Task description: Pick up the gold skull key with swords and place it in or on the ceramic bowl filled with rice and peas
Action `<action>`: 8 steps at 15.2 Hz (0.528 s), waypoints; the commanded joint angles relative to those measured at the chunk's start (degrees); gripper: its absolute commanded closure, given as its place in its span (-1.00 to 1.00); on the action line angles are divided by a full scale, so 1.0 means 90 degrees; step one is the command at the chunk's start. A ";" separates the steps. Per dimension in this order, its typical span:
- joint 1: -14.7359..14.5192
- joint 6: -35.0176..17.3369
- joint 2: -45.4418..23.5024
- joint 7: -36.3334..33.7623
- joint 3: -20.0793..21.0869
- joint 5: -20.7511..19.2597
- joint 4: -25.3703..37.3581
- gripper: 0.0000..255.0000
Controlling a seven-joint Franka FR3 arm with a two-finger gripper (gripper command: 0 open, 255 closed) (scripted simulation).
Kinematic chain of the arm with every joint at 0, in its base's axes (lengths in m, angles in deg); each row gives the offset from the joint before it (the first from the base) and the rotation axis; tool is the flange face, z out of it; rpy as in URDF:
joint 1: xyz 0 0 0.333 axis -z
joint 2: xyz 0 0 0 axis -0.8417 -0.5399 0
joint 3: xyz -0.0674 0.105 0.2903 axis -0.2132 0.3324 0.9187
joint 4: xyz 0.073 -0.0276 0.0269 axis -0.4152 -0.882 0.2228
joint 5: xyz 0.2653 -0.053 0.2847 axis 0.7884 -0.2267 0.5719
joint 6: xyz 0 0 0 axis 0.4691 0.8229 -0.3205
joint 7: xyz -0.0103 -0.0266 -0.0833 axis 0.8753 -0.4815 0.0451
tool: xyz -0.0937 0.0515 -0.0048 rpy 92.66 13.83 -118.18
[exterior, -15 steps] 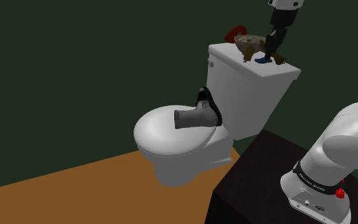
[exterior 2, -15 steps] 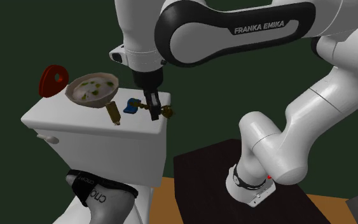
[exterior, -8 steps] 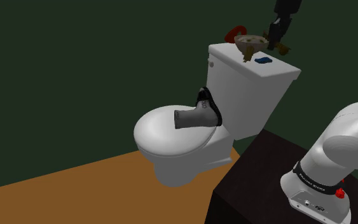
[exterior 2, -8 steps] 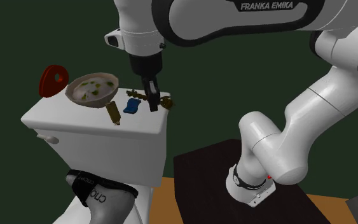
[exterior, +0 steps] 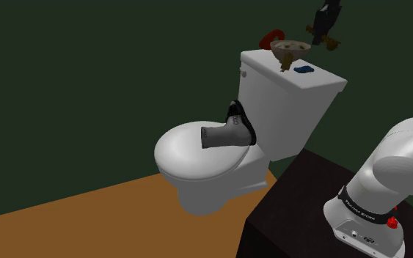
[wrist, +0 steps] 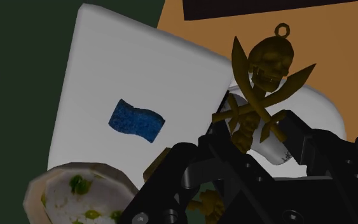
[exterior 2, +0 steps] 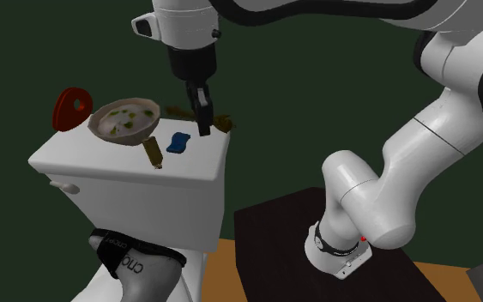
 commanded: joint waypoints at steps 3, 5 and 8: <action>-0.0015 0.0341 -0.0133 0.0046 0.0007 0.0026 0.0472 1.00; -0.0025 0.0504 -0.0214 0.0065 0.0011 0.0042 0.0716 1.00; -0.0039 0.0452 -0.0679 0.0292 -0.0204 0.0062 0.1148 1.00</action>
